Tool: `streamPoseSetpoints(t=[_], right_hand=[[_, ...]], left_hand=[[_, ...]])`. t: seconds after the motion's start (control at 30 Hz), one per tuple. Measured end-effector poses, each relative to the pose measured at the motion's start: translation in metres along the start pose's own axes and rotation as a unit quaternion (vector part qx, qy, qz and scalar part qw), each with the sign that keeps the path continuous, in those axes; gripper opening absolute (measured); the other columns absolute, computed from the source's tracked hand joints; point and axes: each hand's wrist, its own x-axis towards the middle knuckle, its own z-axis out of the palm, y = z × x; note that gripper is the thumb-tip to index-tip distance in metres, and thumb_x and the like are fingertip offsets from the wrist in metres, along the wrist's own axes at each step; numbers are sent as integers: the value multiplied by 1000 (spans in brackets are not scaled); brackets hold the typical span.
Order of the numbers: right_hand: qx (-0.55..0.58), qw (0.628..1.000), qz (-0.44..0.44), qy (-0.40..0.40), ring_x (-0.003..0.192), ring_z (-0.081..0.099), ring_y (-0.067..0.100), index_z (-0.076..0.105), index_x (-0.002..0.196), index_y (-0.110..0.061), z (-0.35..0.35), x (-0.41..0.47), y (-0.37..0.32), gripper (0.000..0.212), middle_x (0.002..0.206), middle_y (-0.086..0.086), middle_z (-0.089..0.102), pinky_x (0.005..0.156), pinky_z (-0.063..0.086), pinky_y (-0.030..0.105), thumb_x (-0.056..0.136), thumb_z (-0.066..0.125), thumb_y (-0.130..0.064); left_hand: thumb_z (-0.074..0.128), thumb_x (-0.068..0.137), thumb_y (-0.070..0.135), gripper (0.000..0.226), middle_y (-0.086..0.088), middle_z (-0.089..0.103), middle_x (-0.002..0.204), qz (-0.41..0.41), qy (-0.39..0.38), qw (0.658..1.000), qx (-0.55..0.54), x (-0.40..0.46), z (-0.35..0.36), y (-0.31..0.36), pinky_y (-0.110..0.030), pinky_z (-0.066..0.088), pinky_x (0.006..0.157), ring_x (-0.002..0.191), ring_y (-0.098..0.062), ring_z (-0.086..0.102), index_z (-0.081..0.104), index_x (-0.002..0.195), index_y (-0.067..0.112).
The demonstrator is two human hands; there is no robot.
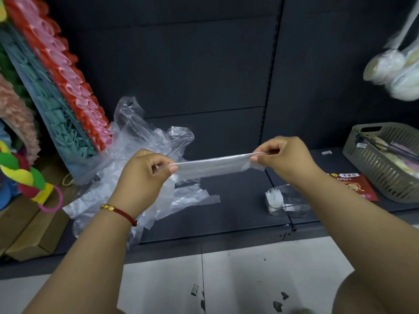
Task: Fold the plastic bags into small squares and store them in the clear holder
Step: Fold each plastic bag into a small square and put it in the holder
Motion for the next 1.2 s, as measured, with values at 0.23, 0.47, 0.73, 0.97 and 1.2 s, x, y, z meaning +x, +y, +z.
streamPoseSetpoints(t=[0.23,0.47,0.73,0.97,1.2], right_hand=[[119,993,-6,-1,81,66,16,68,81,-16,-5,0,-5,8,85,6,72,85,53,37,89,69,-15],[40,988,-78,-124,68,61,0,70,78,-15,9,-9,-29,8,76,-4,69,67,48,15,83,74,-10],[214,971,11,-104,81,67,11,65,103,-19,33,-13,-26,31,83,-1,73,85,53,32,77,78,-30],[120,966,86,-212,69,61,9,67,88,-2,58,-36,-19,25,77,11,68,69,53,18,82,77,-24],[40,969,60,-237,70,57,13,69,83,1,62,-39,-17,24,81,20,67,74,56,32,81,79,-20]], left_hand=[[69,89,12,15,6,66,78,-66,-225,972,-5,-4,26,-13,-18,47,72,66,-1,57,66,74,15],[69,89,13,16,1,75,102,-77,-281,922,-255,-25,65,21,-21,54,86,96,-10,70,70,105,17],[66,91,15,17,-13,70,76,-174,-71,894,-407,-27,70,42,-33,52,69,68,-22,62,73,84,1],[68,91,21,32,-22,61,87,-199,36,855,-477,-21,59,37,-48,48,81,82,-31,56,64,90,-11],[62,94,17,18,-5,64,70,-203,93,852,-474,-9,39,36,-31,52,69,67,-18,60,69,80,9]])
